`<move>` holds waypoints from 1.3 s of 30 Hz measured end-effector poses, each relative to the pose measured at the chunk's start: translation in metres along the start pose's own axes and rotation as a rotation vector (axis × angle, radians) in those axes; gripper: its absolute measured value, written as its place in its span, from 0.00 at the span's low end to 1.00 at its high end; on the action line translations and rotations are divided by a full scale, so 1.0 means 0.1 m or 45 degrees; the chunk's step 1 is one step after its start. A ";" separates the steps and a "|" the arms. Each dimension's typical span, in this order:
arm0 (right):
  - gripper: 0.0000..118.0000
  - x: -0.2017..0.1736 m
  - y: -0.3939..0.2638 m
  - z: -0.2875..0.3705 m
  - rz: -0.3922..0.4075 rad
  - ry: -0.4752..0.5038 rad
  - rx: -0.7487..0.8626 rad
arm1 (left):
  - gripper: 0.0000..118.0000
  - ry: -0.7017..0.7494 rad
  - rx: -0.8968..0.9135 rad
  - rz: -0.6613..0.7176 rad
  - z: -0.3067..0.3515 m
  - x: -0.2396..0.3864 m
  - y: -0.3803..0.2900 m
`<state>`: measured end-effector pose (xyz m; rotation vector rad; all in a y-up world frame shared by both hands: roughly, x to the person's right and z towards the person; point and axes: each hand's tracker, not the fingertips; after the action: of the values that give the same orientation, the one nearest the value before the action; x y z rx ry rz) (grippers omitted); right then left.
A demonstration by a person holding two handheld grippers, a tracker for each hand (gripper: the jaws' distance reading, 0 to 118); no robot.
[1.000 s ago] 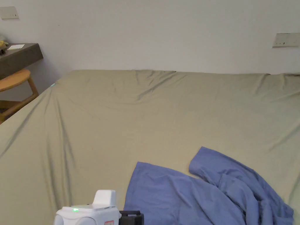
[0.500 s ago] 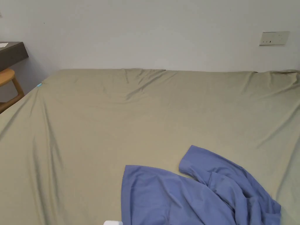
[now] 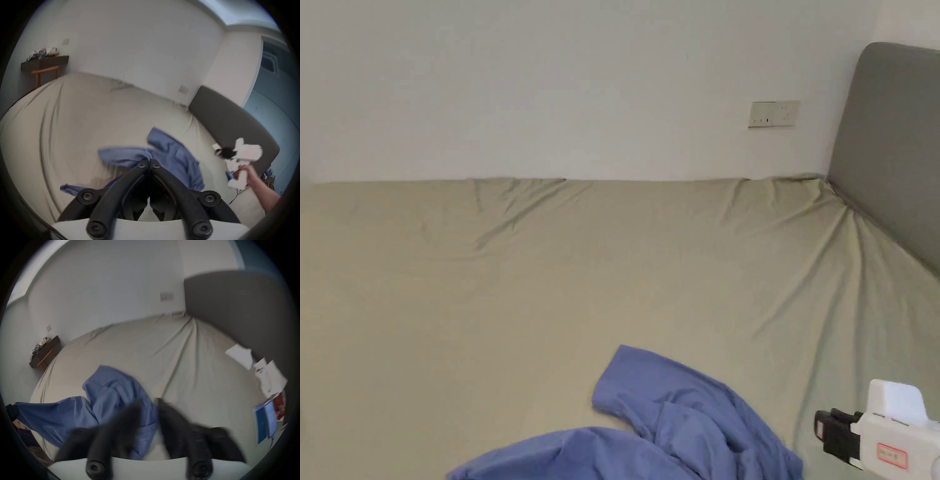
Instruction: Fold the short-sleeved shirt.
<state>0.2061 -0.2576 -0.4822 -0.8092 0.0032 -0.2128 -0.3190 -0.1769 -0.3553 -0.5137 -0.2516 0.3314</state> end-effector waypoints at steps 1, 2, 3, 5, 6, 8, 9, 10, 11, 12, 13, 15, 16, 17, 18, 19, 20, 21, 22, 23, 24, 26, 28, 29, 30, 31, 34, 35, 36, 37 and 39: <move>0.92 0.03 0.02 -0.20 -0.010 0.012 -0.056 | 0.00 -0.020 0.023 -0.015 0.04 0.08 0.06; 1.00 0.06 0.03 -0.40 -0.016 0.030 -0.115 | 0.00 -0.042 0.039 -0.027 0.06 0.15 0.11; 1.00 0.06 0.03 -0.56 -0.006 0.016 -0.170 | 0.00 -0.050 0.052 -0.050 0.08 0.22 0.15; 0.77 0.08 0.01 -0.83 -0.019 0.059 -0.214 | 0.00 -0.044 0.066 -0.091 0.12 0.28 0.21; 0.70 0.08 -0.02 -0.97 -0.033 0.036 -0.258 | 0.00 -0.045 0.072 -0.102 0.12 0.33 0.23; 0.55 0.08 -0.10 -1.21 -0.062 -0.013 -0.364 | 0.00 -0.050 0.068 -0.117 0.09 0.32 0.25; 0.41 0.08 -0.15 -1.30 -0.063 -0.025 -0.405 | 0.00 -0.047 0.065 -0.117 0.05 0.32 0.25; 0.35 0.08 -0.21 -1.35 -0.065 -0.029 -0.443 | 0.00 -0.037 0.054 -0.125 0.01 0.33 0.24; 0.35 0.01 -0.25 -1.32 -0.053 -0.053 -0.422 | 0.00 -0.013 0.041 -0.117 -0.04 0.32 0.22; 0.33 -0.06 -0.27 -1.22 0.054 -0.105 -0.316 | 0.00 0.004 0.029 -0.111 -0.08 0.24 0.21; 0.14 -0.07 -0.31 -1.17 0.085 -0.025 -0.312 | 0.00 0.026 0.018 -0.094 -0.12 0.22 0.19; 0.04 -0.03 -0.36 -1.05 0.062 0.010 -0.323 | 0.00 0.049 -0.002 -0.076 -0.20 0.17 0.17; 0.04 -0.04 -0.39 -0.95 0.059 0.094 -0.302 | 0.00 0.070 -0.014 -0.055 -0.21 0.12 0.20; 0.04 -0.06 -0.40 -0.84 0.060 0.116 -0.272 | 0.00 0.079 -0.009 -0.054 -0.23 0.10 0.19; 0.04 -0.21 -0.38 -0.59 0.094 0.107 -0.224 | 0.00 0.102 -0.008 -0.026 -0.25 0.06 0.21; 0.04 -0.26 -0.36 -0.41 0.113 0.100 -0.132 | 0.00 0.103 -0.005 -0.020 -0.25 0.04 0.23; 0.04 -0.29 -0.31 -0.19 0.109 0.106 -0.024 | 0.00 0.129 0.011 -0.024 -0.23 -0.01 0.27; 0.04 -0.30 -0.25 0.05 0.080 0.092 0.084 | 0.00 0.159 0.013 -0.033 -0.22 -0.02 0.31; 0.04 -0.32 -0.18 0.32 0.040 0.074 0.209 | 0.00 0.231 0.029 -0.091 -0.19 -0.01 0.35; 0.04 -0.35 -0.14 0.58 0.019 0.082 0.307 | 0.00 0.277 0.052 -0.113 -0.15 0.00 0.39; 0.04 -0.39 -0.11 0.86 -0.010 0.083 0.434 | 0.00 0.319 0.073 -0.121 -0.08 -0.03 0.44; 0.04 -0.51 -0.01 1.35 0.032 0.036 0.625 | 0.00 0.371 0.145 -0.120 0.05 -0.06 0.54; 0.03 -0.54 0.09 1.72 0.060 -0.056 0.766 | 0.00 0.430 0.196 -0.128 0.20 -0.11 0.66; 0.03 -0.52 0.13 1.87 0.026 -0.050 0.816 | 0.00 0.460 0.224 -0.134 0.25 -0.13 0.72; 0.04 -0.49 0.22 2.00 -0.002 -0.057 0.860 | 0.00 0.479 0.255 -0.121 0.32 -0.16 0.79; 0.04 -0.46 0.26 2.14 -0.032 -0.076 0.926 | 0.00 0.479 0.281 -0.099 0.39 -0.19 0.85; 0.04 -0.31 0.41 2.37 -0.079 -0.119 1.004 | 0.00 0.491 0.375 -0.069 0.54 -0.24 1.05; 0.04 -0.28 0.45 2.42 -0.134 -0.100 1.019 | 0.00 0.489 0.399 -0.046 0.57 -0.23 1.10; 0.04 -0.26 0.52 2.45 -0.156 -0.064 1.030 | 0.00 0.484 0.399 -0.058 0.57 -0.22 1.18; 0.04 -0.28 0.61 2.41 -0.102 -0.081 1.024 | 0.00 0.477 0.404 -0.071 0.52 -0.19 1.27; 0.04 -0.32 0.83 2.29 -0.029 -0.121 1.022 | 0.00 0.463 0.401 -0.105 0.33 -0.13 1.46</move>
<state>0.2095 -0.0319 -0.3860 -0.0187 -0.1714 -0.1755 -0.3774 -0.0476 -0.4049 -0.2440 0.1314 0.1874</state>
